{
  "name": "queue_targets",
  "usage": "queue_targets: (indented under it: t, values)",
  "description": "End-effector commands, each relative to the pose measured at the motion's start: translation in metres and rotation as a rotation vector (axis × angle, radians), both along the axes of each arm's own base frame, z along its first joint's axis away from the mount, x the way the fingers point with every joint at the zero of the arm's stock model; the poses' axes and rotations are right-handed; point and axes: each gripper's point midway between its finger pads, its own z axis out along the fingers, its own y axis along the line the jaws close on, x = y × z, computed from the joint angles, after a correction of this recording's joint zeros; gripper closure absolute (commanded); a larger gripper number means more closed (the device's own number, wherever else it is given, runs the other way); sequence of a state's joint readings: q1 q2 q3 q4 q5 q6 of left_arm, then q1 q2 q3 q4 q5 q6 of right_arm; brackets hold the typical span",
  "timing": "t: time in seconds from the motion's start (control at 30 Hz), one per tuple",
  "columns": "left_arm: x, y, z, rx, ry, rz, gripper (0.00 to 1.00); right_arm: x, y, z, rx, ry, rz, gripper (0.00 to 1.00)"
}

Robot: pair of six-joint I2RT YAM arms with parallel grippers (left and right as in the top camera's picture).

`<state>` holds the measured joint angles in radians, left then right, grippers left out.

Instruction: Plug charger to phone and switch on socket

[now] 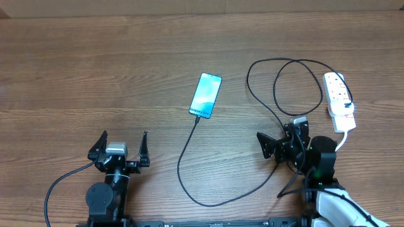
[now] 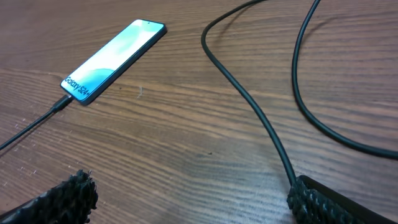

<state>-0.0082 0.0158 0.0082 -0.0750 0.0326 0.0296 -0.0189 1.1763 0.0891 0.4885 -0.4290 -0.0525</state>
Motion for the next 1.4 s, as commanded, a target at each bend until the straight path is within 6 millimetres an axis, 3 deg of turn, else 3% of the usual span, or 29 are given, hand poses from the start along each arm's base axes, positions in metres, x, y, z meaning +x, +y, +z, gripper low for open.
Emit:
queue_targets:
  t: [0.0, 0.53, 1.07, 1.2, 1.37]
  values:
    - [0.0, 0.003, 0.001, 0.016, -0.008, 0.014, 0.0, -0.01, 0.0, -0.002, -0.006, -0.026, -0.004, 0.0]
    - [0.0, 0.003, 0.001, 0.016, -0.008, 0.014, 0.0, -0.024, -0.006, 0.004, -0.027, -0.031, -0.036, 0.0]
    - [0.0, 0.003, 0.001, 0.016, -0.008, 0.014, 0.0, -0.038, -0.003, 0.028, -0.046, -0.109, -0.033, 0.0]
    - [0.0, 0.003, 0.001, 0.016, -0.008, 0.014, 0.0, -0.043, 0.004, 0.037, -0.058, -0.151, -0.016, 0.0]
    - [0.0, 0.003, 0.001, 0.016, -0.008, 0.014, 0.0, -0.043, 0.01, 0.062, -0.053, -0.266, -0.003, 0.0]
